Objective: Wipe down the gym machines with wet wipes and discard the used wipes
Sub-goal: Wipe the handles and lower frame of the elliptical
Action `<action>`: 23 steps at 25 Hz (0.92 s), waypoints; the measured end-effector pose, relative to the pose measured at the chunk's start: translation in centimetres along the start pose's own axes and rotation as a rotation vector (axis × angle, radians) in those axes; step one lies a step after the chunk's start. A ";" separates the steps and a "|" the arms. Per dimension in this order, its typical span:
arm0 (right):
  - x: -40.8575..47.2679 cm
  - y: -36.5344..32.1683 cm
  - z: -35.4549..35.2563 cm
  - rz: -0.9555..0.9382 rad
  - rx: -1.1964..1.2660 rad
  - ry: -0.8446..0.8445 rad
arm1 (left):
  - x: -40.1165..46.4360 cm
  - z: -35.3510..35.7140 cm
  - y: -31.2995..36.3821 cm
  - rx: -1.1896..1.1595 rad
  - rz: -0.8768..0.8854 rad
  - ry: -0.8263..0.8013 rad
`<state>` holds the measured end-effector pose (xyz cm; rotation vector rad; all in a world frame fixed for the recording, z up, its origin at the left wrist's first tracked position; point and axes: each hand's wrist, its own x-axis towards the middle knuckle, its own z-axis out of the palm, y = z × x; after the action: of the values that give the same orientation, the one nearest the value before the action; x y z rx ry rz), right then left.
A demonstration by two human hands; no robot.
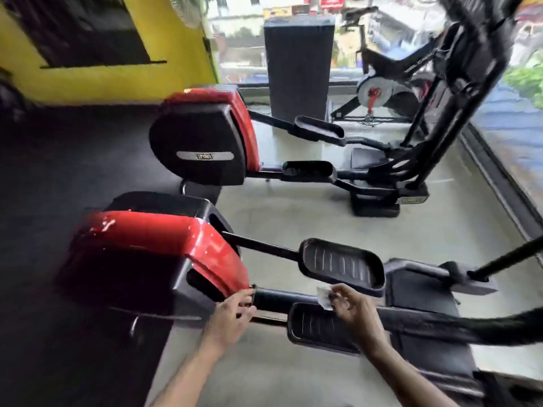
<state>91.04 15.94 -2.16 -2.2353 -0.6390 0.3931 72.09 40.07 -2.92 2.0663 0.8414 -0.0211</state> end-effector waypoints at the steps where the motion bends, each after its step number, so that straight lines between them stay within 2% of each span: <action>1: 0.4 -2.3 2.0 -0.056 -0.033 -0.037 | -0.9 -1.8 -1.9 -0.023 -0.019 0.042; 6: 0.8 -15.9 13.1 -0.226 -0.062 -0.174 | -4.8 -11.7 -11.7 -0.067 -0.072 0.154; 11: 0.2 -27.0 23.3 -0.281 -0.026 -0.258 | -6.9 -20.8 -19.3 -0.111 -0.121 0.282; 19: 4.4 -36.8 37.9 -0.384 -0.053 -0.347 | -6.1 -32.5 -30.1 -0.191 -0.222 0.375; 23: 8.1 -43.3 46.7 -0.453 -0.007 -0.402 | -4.8 -39.7 -35.8 -0.132 -0.296 0.353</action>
<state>62.28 73.30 -1.31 -1.9500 -1.3250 0.6088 36.67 80.43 -3.03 1.8315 1.3239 0.2380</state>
